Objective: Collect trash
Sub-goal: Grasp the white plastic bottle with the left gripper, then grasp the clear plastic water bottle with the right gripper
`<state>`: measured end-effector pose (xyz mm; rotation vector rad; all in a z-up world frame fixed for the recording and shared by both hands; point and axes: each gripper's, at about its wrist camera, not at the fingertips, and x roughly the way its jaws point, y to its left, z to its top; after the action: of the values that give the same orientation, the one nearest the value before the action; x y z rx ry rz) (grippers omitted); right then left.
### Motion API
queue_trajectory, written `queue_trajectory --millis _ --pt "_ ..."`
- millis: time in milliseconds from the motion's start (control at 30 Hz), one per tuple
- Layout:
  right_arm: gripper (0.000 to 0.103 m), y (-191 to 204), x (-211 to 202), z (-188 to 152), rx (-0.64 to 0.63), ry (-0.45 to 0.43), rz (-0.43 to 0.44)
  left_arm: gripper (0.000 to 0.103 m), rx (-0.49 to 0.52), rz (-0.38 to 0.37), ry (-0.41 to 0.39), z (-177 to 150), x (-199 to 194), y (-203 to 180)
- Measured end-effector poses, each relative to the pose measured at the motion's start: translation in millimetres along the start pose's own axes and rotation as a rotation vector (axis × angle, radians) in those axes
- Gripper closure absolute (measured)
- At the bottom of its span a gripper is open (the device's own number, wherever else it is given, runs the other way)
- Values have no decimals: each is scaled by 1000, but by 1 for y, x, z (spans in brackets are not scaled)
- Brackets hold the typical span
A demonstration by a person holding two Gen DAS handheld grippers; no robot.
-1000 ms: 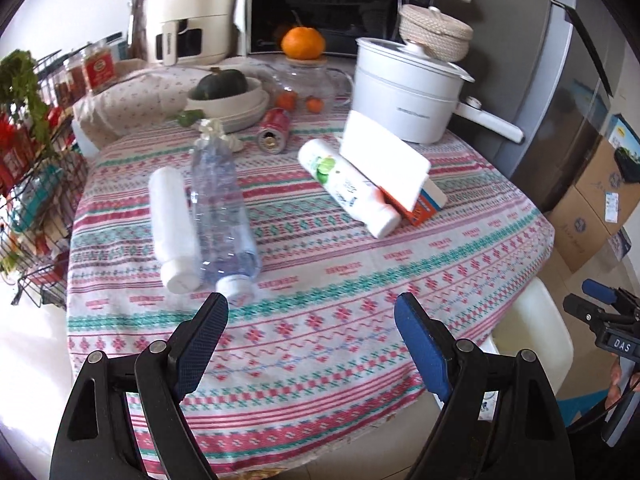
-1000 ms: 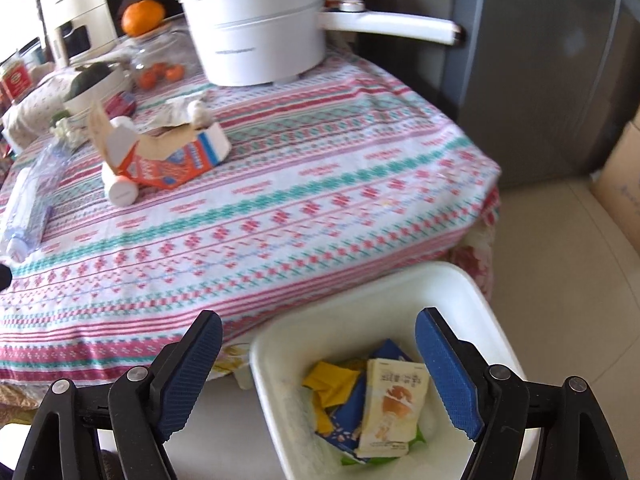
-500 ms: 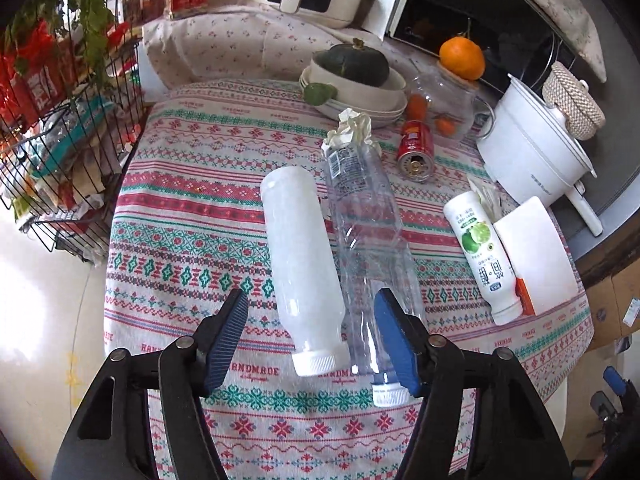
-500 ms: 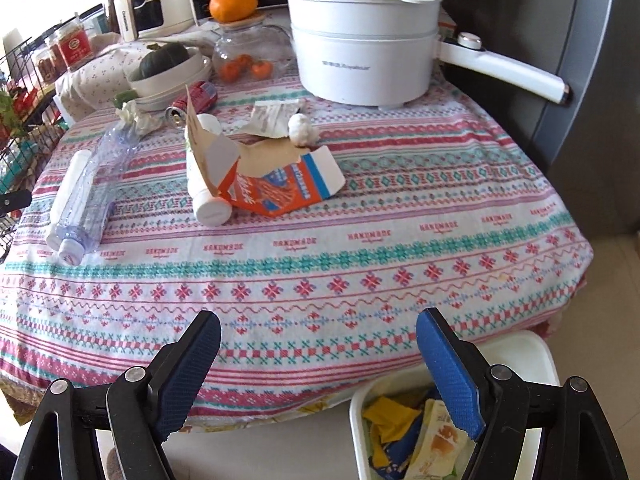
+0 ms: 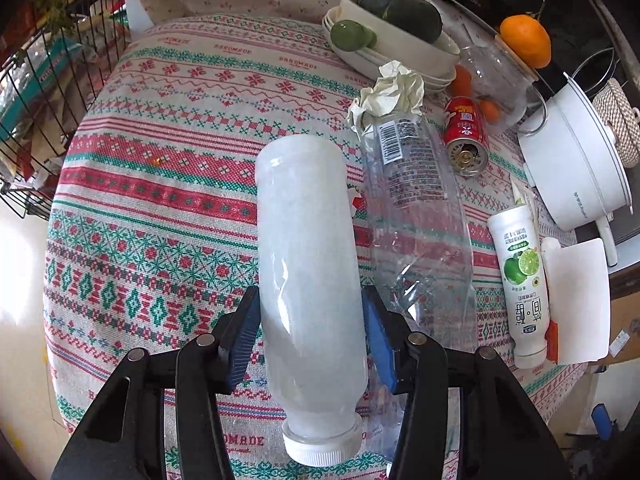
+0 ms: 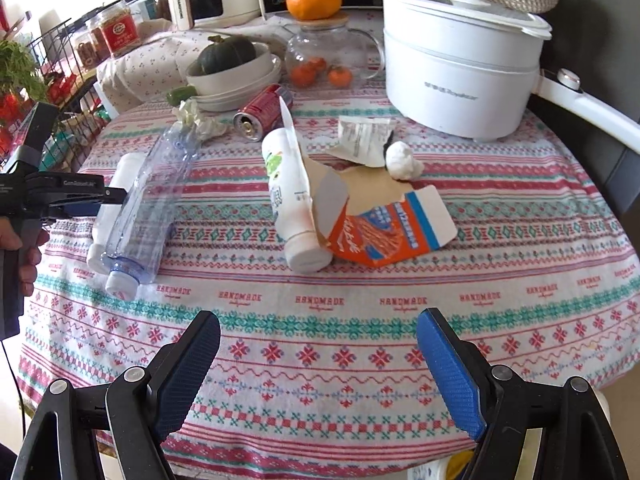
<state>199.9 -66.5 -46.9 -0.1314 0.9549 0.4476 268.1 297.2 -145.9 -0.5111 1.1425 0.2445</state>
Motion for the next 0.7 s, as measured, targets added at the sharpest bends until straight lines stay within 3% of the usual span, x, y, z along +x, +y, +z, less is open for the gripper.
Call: queue_trajectory --millis 267,433,567,700 --pt "19 22 16 15 -8 21 26 51 20 7 -79 -25 -40 10" --pt "19 44 28 29 -16 30 53 51 12 -54 -146 -61 -90 24" --pt "19 69 44 49 -8 40 115 51 0 -79 -197 -91 -116 36" --pt "19 97 71 67 12 72 177 51 27 -55 -244 -111 -128 42"
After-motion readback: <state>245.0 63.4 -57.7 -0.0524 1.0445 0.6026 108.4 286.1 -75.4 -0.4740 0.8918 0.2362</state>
